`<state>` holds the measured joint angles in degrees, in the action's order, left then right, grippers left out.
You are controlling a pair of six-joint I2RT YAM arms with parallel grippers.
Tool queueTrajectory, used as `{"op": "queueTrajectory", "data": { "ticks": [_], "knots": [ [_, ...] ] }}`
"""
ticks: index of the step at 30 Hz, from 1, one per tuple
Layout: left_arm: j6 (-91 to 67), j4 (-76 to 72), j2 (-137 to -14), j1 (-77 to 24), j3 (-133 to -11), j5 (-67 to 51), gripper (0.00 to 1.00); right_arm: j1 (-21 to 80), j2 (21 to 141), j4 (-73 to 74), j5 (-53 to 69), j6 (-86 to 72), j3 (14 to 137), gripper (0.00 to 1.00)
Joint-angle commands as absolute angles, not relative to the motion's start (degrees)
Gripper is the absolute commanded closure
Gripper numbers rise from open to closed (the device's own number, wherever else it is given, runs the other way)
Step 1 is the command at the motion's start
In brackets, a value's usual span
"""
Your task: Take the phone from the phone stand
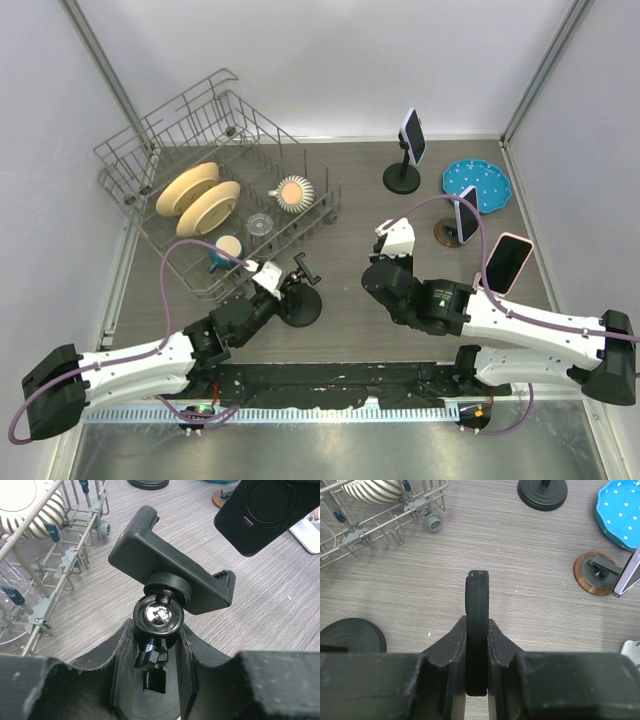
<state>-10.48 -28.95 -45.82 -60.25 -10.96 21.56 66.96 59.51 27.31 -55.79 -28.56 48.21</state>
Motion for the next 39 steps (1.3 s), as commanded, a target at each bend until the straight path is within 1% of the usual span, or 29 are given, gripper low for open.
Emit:
{"op": "queueTrajectory", "data": {
  "ticks": [1,10,14,15,17,21,25,32,38,39],
  "knots": [
    [-10.8,-27.6,-43.7,-60.1,-10.7,23.7,1.0,67.1,57.0,22.9,-57.1,-28.4,48.7,0.99],
    [-11.3,-27.2,-44.2,-60.1,-11.3,21.9,1.0,67.1,55.8,22.8,-56.2,-28.6,48.6,0.99],
    [-11.3,-26.4,-44.1,-60.1,-11.5,22.4,0.96,67.1,55.8,22.6,-55.5,-28.7,48.7,0.99],
    [-11.3,-26.1,-43.9,-60.1,-11.6,22.6,0.96,67.1,55.8,22.5,-55.4,-28.7,48.7,0.99],
    [-11.2,-25.2,-43.4,-60.1,-11.8,22.7,1.0,67.1,55.7,22.5,-55.2,-28.7,48.7,0.99],
    [-11.2,-24.6,-43.0,-60.1,-12.3,22.5,1.0,67.1,55.7,22.2,-55.4,-28.5,48.7,0.99],
    [-10.5,-26.8,-45.3,-60.1,-13.8,21.8,1.0,67.1,55.1,21.8,-56.7,-28.0,48.7,0.99],
    [-7.3,-33.2,-57.2,-60.0,-22.2,20.2,1.0,67.1,52.2,20.4,-59.8,-26.5,47.0,0.99],
    [-6.2,-38.0,-70.7,-57.7,-35.2,18.6,1.0,67.2,46.6,20.0,-63.7,-26.5,44.0,0.99],
    [-6.2,-39.5,-74.6,-56.5,-36.8,18.0,1.0,67.2,45.0,20.0,-64.2,-26.4,43.9,0.99]
  ]
}}
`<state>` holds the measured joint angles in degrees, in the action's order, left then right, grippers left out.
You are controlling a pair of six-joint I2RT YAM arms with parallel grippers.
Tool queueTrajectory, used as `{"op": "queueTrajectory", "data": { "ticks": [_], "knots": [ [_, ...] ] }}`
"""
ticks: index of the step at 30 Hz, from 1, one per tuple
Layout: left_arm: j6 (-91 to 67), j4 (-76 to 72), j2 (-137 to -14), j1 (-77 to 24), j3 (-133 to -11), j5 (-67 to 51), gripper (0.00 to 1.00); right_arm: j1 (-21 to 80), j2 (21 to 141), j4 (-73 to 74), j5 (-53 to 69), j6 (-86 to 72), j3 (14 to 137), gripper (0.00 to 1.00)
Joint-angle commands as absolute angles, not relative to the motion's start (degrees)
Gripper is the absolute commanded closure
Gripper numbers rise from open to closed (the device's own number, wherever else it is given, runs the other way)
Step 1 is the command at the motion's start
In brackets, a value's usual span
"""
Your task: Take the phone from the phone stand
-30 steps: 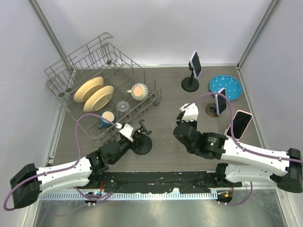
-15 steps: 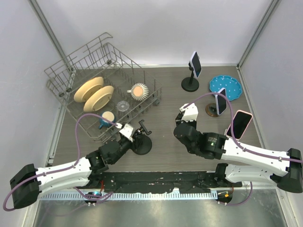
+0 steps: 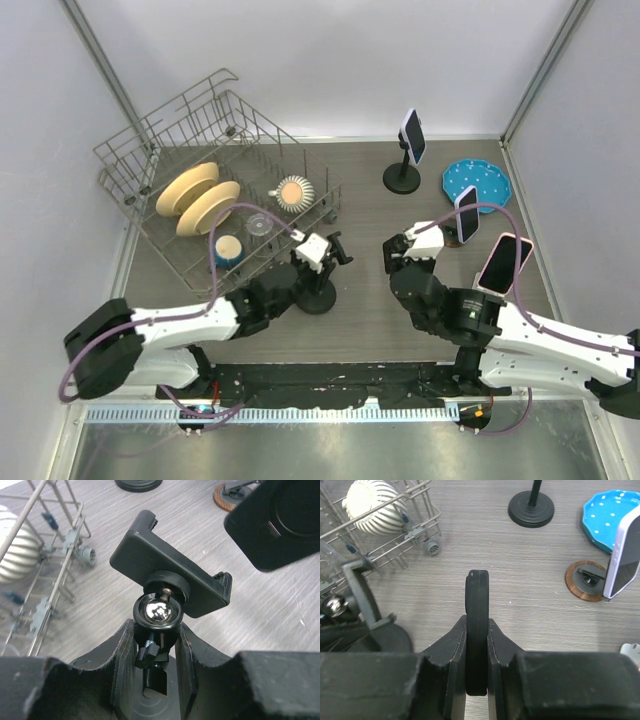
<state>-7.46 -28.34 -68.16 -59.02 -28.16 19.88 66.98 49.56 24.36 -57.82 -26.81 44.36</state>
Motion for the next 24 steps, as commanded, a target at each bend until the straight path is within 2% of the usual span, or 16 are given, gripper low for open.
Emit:
{"op": "queueTrajectory", "data": {
  "ticks": [1,14,24],
  "knots": [
    [-6.2,-40.1,-76.4,-55.8,-38.4,17.4,1.0,67.2,44.4,20.0,-65.4,-26.0,43.3,0.99],
    [-5.2,-40.6,-107.6,-45.7,-74.1,7.1,1.0,67.1,36.0,17.8,-69.4,-20.4,41.0,0.99],
    [-3.1,-37.9,-124.7,-42.1,-93.1,4.8,1.0,67.2,35.5,17.2,-68.7,-17.4,40.2,0.99]
  ]
}}
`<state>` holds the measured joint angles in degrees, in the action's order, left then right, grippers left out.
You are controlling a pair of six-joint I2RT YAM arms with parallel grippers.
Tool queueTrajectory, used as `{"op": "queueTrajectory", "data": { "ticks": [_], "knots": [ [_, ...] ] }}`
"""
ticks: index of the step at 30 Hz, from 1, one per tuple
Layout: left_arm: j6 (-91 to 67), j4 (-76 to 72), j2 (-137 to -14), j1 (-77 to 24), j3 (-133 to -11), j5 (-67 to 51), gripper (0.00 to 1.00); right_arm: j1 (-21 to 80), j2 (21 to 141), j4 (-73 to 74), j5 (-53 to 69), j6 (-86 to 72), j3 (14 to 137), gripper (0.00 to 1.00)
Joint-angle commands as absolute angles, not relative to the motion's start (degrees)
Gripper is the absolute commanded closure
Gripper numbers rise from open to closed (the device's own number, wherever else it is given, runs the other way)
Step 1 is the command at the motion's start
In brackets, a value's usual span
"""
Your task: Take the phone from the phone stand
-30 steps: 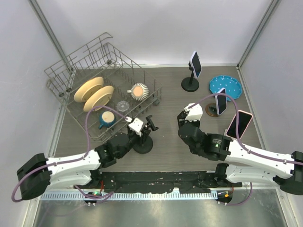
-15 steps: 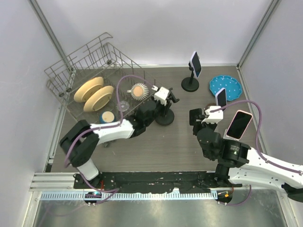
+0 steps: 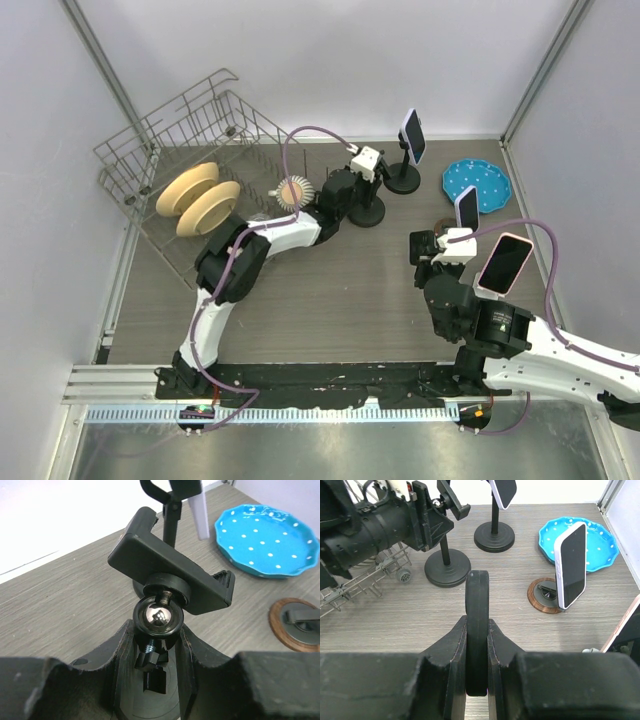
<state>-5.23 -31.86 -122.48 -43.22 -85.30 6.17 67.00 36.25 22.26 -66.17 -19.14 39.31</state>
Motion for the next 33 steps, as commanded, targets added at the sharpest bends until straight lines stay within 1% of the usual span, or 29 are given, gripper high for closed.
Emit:
{"op": "queueTrajectory", "data": {
  "ticks": [1,5,9,11,12,14,15,17,18,20,21,23,24,26,27,30,33],
  "knots": [
    [-2.8,-37.6,-125.8,-41.9,-94.3,4.9,1.0,67.2,35.5,17.2,-68.8,-17.1,40.1,0.99],
    [-2.7,-35.6,-129.9,-40.8,-101.1,5.0,1.0,67.1,35.3,17.1,-68.9,-16.7,40.0,0.99],
    [-2.0,-35.3,-132.4,-40.3,-103.9,4.2,1.0,67.2,35.4,17.1,-68.9,-16.3,39.9,0.99],
    [-2.0,-34.5,-133.2,-40.1,-104.8,4.2,0.98,67.2,35.5,17.1,-69.0,-16.3,39.8,0.99],
    [-2.2,-34.3,-133.2,-40.2,-104.9,4.0,0.9,67.2,35.5,17.1,-68.8,-16.3,39.8,0.99],
    [-2.5,-34.1,-133.1,-40.0,-104.3,3.9,0.81,67.2,35.7,17.1,-68.8,-16.2,39.8,0.99],
    [-2.7,-34.1,-132.9,-39.9,-104.1,3.8,0.74,67.1,35.8,17.1,-68.8,-16.1,39.9,0.99],
    [-3.4,-34.2,-131.8,-39.7,-102.8,3.6,0.68,67.2,35.9,17.1,-68.7,-16.2,40.1,0.99],
    [-3.5,-34.5,-131.3,-39.7,-102.3,3.5,0.61,67.2,35.9,17.1,-68.6,-16.1,40.1,0.99],
    [-3.9,-35.5,-129.0,-39.7,-100.2,2.7,0.52,67.2,36.0,17.1,-68.5,-16.0,40.3,0.99],
    [-4.0,-35.9,-128.4,-39.7,-99.5,2.5,0.43,67.2,36.0,17.1,-68.5,-15.9,40.3,0.99],
    [-4.6,-36.0,-126.7,-39.7,-97.7,1.8,0.36,67.2,35.9,17.2,-68.3,-15.7,40.5,0.99],
    [-4.8,-36.0,-125.0,-39.7,-97.0,1.7,0.29,67.2,35.9,17.2,-68.2,-15.7,40.7,0.99],
    [-5.5,-36.6,-123.1,-39.7,-94.7,1.2,0.24,67.2,35.8,17.9,-67.9,-16.0,41.3,0.99],
    [-5.7,-37.1,-121.0,-39.7,-93.5,1.0,0.19,67.2,35.7,18.2,-67.9,-16.1,41.9,0.99],
    [-6.9,-39.5,-117.2,-39.9,-88.3,0.2,0.1,67.2,35.8,20.1,-67.8,-17.2,43.1,0.99],
    [-6.6,-40.5,-111.1,-40.9,-82.9,0.2,0.04,67.2,36.0,22.4,-67.5,-19.1,45.3,0.99]
  ]
}}
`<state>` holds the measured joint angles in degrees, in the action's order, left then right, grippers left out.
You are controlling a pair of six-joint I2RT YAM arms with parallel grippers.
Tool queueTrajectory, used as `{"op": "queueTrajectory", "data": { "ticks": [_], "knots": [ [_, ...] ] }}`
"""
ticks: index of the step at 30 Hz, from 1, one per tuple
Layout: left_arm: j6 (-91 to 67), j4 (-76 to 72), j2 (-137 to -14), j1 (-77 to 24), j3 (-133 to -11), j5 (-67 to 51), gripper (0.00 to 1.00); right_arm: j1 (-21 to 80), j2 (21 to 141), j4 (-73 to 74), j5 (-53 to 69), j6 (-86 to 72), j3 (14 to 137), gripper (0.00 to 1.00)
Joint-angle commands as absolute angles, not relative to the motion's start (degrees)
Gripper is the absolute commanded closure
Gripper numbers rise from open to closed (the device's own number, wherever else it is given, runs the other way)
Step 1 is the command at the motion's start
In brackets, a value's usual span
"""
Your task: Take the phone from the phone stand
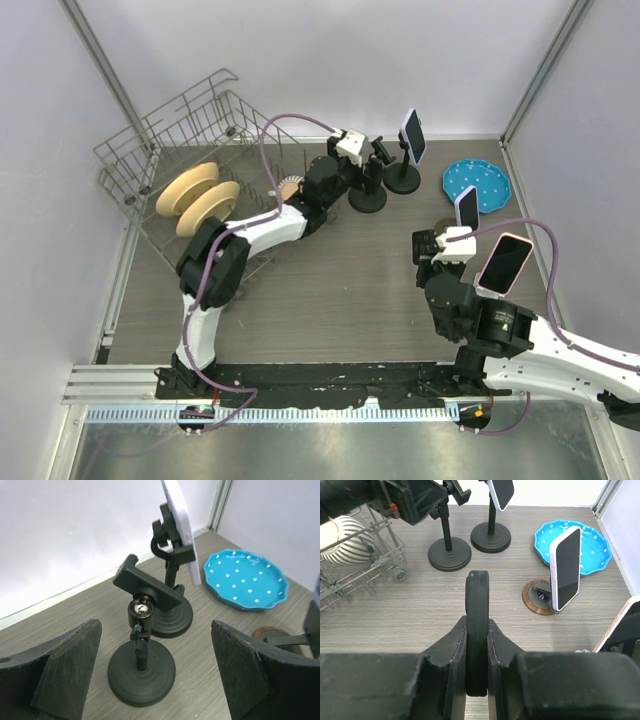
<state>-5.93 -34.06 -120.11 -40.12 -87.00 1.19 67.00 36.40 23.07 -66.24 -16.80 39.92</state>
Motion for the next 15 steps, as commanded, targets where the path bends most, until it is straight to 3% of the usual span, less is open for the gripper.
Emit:
{"op": "queueTrajectory", "data": {
  "ticks": [1,15],
  "knots": [
    [-6.2,-40.8,-107.7,-41.7,-79.9,0.2,0.03,67.2,36.5,23.7,-67.5,-19.7,45.8,0.99],
    [9.6,-44.3,-79.5,-56.9,-49.9,9.9,0.0,67.1,44.8,33.1,-62.5,-34.9,53.1,0.99]
  ]
}}
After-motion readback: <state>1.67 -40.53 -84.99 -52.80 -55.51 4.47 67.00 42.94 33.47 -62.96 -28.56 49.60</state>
